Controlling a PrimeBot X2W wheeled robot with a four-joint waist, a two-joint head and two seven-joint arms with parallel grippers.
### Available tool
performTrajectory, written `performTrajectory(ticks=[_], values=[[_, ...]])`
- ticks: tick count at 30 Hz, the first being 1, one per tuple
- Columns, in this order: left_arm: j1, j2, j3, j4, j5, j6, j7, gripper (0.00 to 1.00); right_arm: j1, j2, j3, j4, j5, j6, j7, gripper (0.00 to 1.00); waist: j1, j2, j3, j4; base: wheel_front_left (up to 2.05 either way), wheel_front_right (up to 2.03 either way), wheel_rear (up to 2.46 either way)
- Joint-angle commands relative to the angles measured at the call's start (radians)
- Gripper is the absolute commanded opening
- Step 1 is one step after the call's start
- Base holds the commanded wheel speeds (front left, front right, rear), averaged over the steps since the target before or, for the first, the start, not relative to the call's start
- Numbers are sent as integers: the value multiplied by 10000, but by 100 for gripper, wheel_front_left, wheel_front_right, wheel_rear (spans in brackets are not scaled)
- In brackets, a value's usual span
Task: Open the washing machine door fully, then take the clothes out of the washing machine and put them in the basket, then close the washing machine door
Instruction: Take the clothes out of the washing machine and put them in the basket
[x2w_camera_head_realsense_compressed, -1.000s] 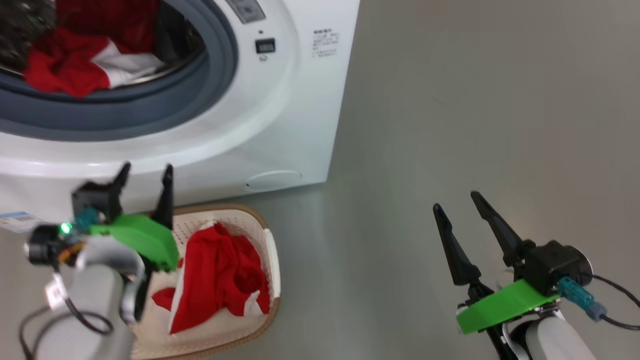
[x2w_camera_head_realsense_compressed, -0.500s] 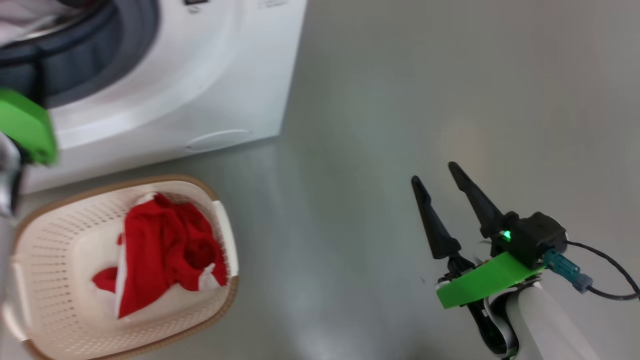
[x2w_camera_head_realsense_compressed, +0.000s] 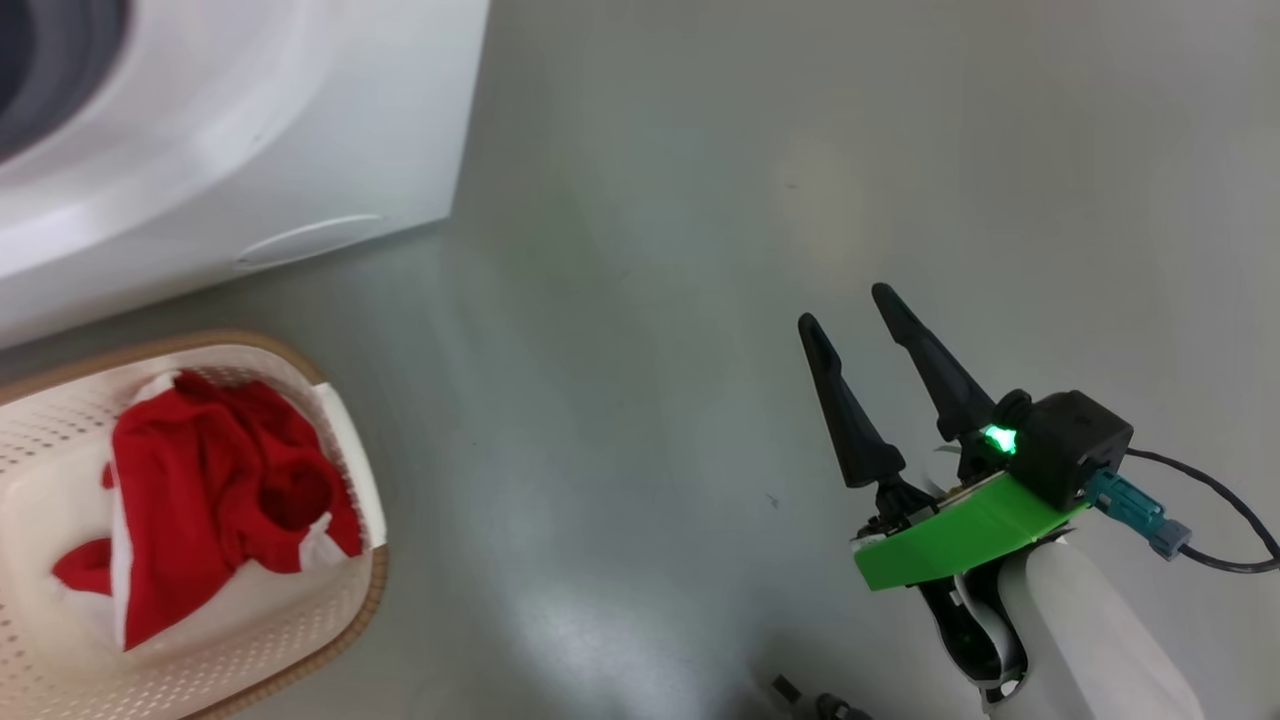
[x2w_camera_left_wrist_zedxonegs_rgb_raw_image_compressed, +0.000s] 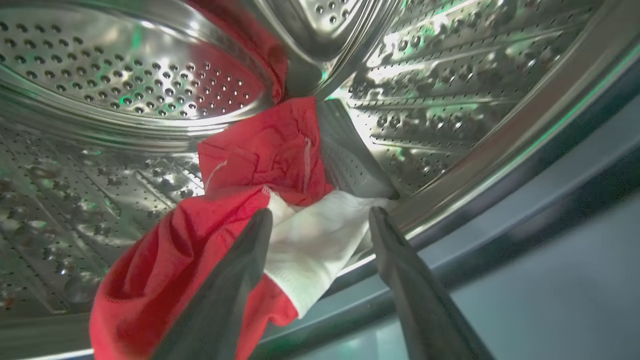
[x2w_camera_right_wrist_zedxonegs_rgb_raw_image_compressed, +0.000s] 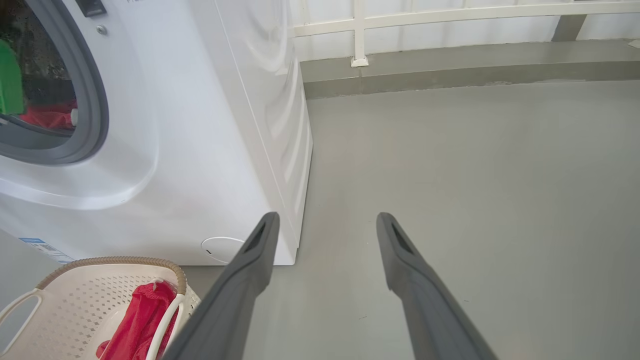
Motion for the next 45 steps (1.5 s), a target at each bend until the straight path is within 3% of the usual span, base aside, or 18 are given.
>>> performTrajectory(ticks=[1,12,13,14,15,16,30,45], values=[[-231,685,121,-132,130,-51,171,100,-1,-70,225,-247,219,48,-63,100,0,-1,182,-193,0,0,0],[-306,1297,-61,242,386,441,1848,100,-19,-70,270,-258,331,48,-64,100,0,-1,242,-276,0,0,0],[-290,1286,-69,218,362,448,1974,85,-14,-70,269,-257,327,48,-64,100,0,-1,234,-272,0,0,0],[-271,1289,-87,185,357,467,2078,45,-11,-70,269,-255,320,48,-64,100,0,-1,223,-269,0,0,0],[-250,1290,-115,98,366,487,2093,26,-11,-70,267,-253,313,48,-64,100,0,-1,215,-263,0,0,0],[-210,1247,-132,-22,363,552,2109,0,-11,-70,262,-251,302,48,-64,100,0,-1,198,-253,0,0,0],[430,1033,-6,-1106,-107,902,1961,0,7,-70,196,-169,32,48,-64,100,0,-1,-100,30,0,0,0],[2142,55,1007,-2458,-1544,1543,-630,0,271,-70,-55,20,-741,48,-64,100,0,-1,-1199,895,0,0,0]])
